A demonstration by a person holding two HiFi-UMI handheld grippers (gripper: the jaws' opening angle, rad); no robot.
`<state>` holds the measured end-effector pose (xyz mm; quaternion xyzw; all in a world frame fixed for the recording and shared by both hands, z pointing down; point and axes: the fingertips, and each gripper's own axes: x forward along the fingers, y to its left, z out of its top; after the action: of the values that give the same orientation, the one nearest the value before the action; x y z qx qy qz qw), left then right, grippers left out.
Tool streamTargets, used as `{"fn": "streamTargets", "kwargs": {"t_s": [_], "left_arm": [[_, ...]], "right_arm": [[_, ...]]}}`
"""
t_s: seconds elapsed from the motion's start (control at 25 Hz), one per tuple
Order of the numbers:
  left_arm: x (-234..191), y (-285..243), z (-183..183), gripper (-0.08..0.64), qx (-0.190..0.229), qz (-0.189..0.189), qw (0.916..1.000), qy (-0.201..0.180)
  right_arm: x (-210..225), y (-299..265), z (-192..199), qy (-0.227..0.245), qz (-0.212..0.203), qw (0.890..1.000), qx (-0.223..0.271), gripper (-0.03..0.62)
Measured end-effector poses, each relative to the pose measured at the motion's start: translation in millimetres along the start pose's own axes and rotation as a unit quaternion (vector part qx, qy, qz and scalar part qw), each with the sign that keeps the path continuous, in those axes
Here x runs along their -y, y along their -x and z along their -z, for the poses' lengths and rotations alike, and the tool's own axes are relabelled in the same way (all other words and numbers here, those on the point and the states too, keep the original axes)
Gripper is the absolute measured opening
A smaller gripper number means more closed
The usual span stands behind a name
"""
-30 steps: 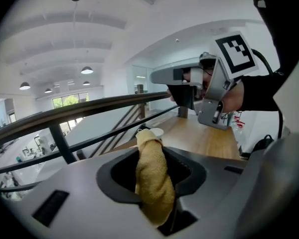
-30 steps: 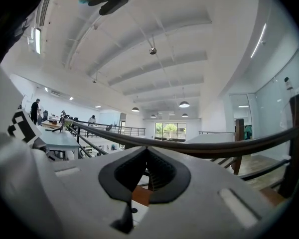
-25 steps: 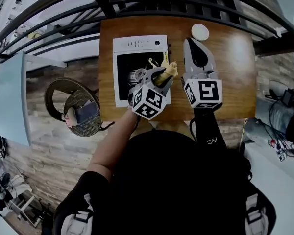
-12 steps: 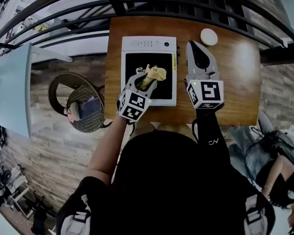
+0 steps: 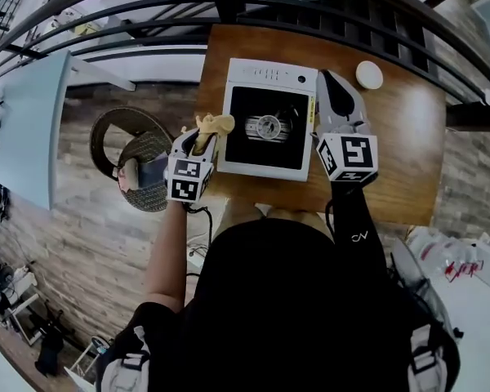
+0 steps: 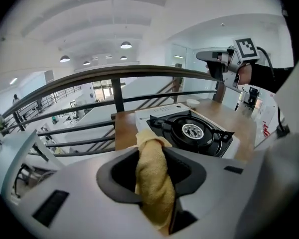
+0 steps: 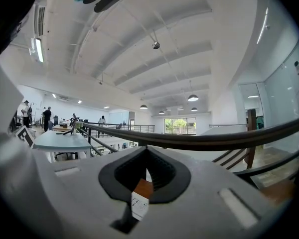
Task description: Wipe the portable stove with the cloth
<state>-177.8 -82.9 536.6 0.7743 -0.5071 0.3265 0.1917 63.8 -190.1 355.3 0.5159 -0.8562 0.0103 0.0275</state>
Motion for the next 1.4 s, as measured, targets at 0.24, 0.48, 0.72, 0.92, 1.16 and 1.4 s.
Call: {"fn": "streamTargets", "kwargs": {"t_s": [0.24, 0.48, 0.72, 0.92, 1.16, 1.4], "left_arm": [[36, 0, -36, 0.127, 0.040, 0.039, 0.9978, -0.033], [129, -7, -83, 0.127, 0.084, 0.150, 0.9804, -0.096], [220, -18, -87, 0.127, 0.079, 0.247, 0.9539, -0.151], [264, -29, -63, 0.127, 0.043, 0.297, 0.9375, -0.177], [244, -26, -52, 0.127, 0.035, 0.278, 0.9467, -0.158], [169, -11, -41, 0.127, 0.027, 0.199, 0.9756, -0.090]], "right_arm": [[11, 9, -1, 0.005, 0.017, 1.000, -0.002, 0.002], [33, 30, 0, 0.005, 0.052, 0.999, -0.005, 0.002], [47, 59, 8, 0.006, 0.076, 0.997, -0.013, 0.002], [55, 74, 15, 0.005, 0.092, 0.996, -0.020, 0.002], [60, 75, 18, 0.002, 0.095, 0.995, -0.023, 0.002], [39, 51, 18, 0.001, 0.052, 0.998, -0.026, 0.002]]}}
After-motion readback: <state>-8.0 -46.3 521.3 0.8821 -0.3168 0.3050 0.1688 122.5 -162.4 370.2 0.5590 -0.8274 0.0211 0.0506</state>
